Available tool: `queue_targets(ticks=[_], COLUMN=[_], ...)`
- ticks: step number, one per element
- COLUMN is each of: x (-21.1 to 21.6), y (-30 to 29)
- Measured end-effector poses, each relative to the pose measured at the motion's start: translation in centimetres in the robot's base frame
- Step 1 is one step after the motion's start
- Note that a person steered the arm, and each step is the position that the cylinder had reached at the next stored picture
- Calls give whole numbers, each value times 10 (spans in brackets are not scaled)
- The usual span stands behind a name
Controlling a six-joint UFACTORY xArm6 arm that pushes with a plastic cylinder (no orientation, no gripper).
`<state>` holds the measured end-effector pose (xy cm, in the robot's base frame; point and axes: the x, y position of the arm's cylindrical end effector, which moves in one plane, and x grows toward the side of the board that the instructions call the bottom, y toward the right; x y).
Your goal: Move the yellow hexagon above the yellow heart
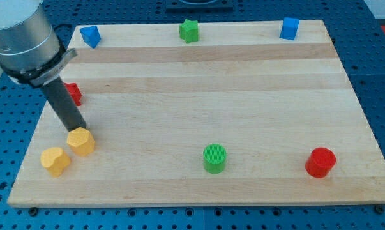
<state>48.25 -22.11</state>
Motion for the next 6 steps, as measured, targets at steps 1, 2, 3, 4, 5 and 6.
queue_targets(ticks=[1,2,3,4,5,6], x=[-24,-11,24,35,35,35], y=[39,61,60,31,-8,-18])
